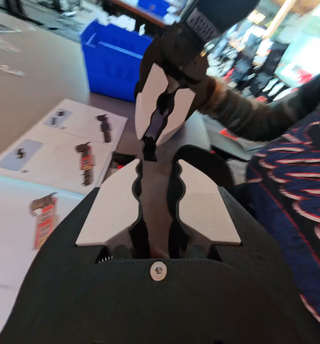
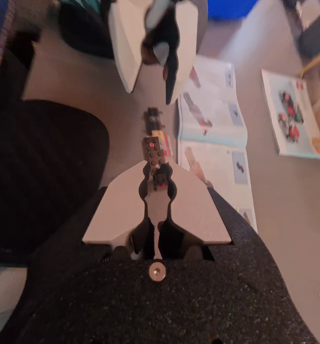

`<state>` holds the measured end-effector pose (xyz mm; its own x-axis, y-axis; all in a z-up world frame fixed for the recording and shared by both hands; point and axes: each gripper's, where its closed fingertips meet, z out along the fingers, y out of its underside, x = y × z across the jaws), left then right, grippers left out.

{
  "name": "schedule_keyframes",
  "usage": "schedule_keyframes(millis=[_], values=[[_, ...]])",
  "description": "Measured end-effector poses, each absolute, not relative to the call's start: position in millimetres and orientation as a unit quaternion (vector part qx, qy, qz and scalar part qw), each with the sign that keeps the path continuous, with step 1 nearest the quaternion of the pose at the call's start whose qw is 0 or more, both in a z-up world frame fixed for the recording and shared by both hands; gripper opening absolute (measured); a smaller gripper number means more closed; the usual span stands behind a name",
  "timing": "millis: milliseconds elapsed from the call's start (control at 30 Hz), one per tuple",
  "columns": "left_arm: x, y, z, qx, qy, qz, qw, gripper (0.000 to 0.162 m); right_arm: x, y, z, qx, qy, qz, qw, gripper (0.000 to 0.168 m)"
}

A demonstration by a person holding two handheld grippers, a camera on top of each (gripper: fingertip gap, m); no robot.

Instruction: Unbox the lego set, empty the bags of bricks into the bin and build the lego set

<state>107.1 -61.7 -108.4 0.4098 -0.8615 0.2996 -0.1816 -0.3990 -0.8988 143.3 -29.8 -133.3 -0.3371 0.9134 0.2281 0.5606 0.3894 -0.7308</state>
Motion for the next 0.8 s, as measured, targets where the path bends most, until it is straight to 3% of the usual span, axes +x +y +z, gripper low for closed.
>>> schedule_keyframes(millis=[67,200,533,800], values=[[101.8,-49.9,-127.5,-0.760,0.376,-0.319,0.423,0.042,145.3,-20.6,-144.2,-0.495,-0.775,0.256,0.300,0.016],[107.6,-40.3,-149.0,-0.770,0.417,-0.222,0.429,0.041,137.7,-15.2,-152.2,-0.499,-0.784,0.252,0.270,0.016],[121.1,-25.0,-173.5,-0.789,0.428,-0.186,0.401,0.019,132.9,-10.4,-165.6,-0.500,-0.799,0.243,0.227,0.016],[119.3,-24.7,-179.1,-0.800,0.420,-0.189,0.385,0.017,135.6,-8.3,-171.2,-0.510,-0.810,0.201,0.208,0.017]])
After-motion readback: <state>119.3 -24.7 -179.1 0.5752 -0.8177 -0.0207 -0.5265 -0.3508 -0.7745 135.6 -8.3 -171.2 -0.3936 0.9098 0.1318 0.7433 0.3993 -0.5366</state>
